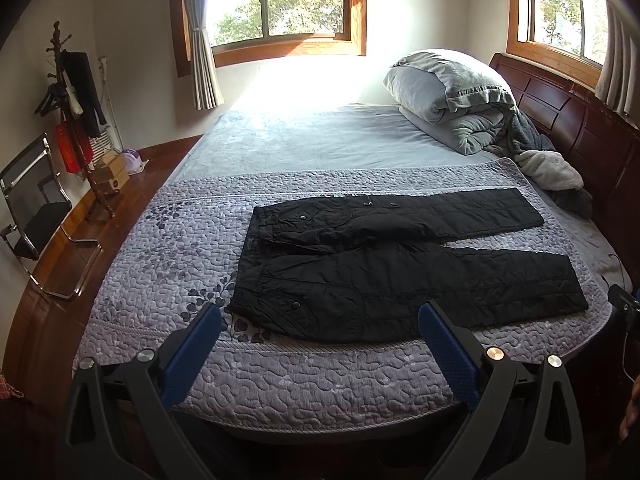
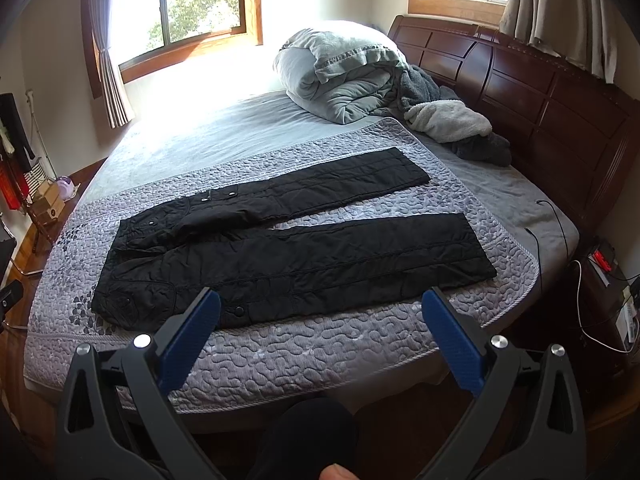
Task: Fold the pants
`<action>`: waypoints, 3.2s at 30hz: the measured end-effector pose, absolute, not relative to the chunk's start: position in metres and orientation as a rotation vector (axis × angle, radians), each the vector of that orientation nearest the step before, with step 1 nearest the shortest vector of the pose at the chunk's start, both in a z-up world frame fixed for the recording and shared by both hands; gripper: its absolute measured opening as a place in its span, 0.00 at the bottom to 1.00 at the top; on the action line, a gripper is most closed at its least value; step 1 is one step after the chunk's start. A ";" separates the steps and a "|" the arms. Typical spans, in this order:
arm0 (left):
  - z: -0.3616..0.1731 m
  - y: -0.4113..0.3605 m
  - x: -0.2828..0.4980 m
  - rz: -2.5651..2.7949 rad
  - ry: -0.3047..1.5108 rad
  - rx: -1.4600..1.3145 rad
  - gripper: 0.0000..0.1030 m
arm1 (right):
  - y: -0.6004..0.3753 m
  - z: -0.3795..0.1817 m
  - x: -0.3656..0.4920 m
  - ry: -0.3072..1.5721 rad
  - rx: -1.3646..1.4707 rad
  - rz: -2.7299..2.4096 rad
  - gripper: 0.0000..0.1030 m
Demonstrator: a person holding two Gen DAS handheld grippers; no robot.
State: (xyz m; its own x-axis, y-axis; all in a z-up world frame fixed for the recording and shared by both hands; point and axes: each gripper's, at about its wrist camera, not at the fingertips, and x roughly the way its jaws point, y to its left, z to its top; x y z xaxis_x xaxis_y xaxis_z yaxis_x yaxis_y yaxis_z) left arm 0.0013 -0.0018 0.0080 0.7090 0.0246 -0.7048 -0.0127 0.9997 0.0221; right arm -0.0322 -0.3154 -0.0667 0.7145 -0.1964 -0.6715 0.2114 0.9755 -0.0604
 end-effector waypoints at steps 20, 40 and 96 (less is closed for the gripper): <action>0.008 -0.001 0.002 0.025 0.780 0.018 0.97 | -0.315 -0.067 -0.033 0.742 0.024 -0.229 0.98; 0.001 0.001 0.006 0.013 0.798 0.016 0.97 | -0.314 -0.070 -0.027 0.761 0.021 -0.234 0.98; -0.304 0.200 0.187 -0.060 1.178 -0.792 0.32 | -0.747 -0.323 0.049 0.629 1.253 -0.182 0.96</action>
